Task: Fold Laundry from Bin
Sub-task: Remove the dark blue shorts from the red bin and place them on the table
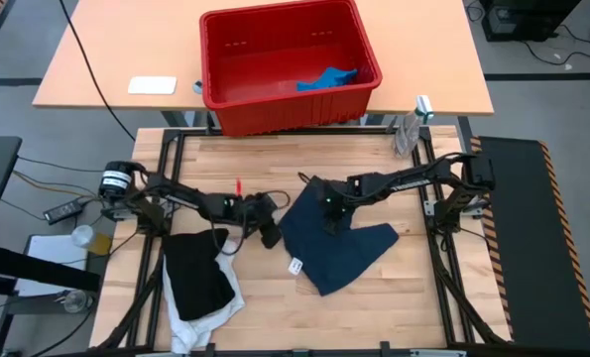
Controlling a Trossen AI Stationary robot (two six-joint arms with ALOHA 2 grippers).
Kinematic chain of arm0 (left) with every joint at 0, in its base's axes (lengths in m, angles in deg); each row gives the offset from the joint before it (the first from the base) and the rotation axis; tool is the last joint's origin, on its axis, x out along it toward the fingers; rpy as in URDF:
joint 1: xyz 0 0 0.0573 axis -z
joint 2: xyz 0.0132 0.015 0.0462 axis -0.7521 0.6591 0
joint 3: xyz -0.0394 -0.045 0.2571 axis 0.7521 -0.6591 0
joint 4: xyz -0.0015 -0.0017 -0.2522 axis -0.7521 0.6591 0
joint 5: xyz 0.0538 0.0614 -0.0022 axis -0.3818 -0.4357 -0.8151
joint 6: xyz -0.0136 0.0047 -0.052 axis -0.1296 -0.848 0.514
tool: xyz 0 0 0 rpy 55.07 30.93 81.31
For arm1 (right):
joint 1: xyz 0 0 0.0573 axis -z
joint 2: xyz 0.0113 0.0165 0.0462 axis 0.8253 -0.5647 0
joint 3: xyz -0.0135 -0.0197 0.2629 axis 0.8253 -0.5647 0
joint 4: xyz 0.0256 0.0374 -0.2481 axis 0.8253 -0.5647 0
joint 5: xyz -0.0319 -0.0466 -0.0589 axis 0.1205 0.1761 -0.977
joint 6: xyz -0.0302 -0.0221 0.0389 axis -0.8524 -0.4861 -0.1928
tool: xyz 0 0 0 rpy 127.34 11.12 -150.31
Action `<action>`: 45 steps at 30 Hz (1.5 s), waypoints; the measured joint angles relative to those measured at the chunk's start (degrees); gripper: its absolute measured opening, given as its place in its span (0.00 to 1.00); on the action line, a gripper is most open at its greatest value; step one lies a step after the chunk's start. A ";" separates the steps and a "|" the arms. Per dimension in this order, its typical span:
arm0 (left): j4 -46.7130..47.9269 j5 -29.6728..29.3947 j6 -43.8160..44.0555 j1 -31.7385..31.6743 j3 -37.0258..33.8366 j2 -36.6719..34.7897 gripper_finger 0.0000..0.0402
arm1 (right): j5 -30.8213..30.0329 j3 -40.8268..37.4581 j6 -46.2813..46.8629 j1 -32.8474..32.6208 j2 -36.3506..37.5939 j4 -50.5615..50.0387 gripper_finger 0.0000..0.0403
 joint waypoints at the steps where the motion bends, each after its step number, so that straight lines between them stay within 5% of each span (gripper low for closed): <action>1: 0.75 0.61 -0.74 -1.08 -0.01 -0.50 0.40 | 0.16 0.02 4.58 -0.55 0.17 -0.61 0.36; 4: 4.79 3.88 -4.44 -3.84 -0.10 -3.12 0.40 | 0.61 0.01 11.35 -1.35 1.93 -0.54 0.35; 8: 5.34 15.03 -12.10 -5.85 0.00 -7.91 0.39 | -0.57 0.82 5.59 0.57 5.99 -0.55 0.35; 14: -1.09 23.29 -2.99 -5.58 -0.06 -7.13 0.39 | 2.89 0.98 1.25 5.04 8.79 -0.99 0.35; 20: -13.22 14.97 -3.21 0.53 2.01 -2.22 0.38 | 2.69 0.96 3.27 5.29 8.73 -0.85 0.34; 28: -7.53 19.71 -4.89 -0.31 5.39 8.88 0.34 | 2.60 0.96 4.60 6.19 13.94 -2.14 0.34; 38: 4.12 7.27 -43.33 -8.13 5.20 3.29 0.29 | 0.06 0.98 18.29 0.72 17.18 -7.81 0.34; 45: 11.62 4.25 -43.51 -9.64 7.47 -7.37 0.29 | 2.20 -1.65 15.90 -5.23 16.95 -8.71 0.34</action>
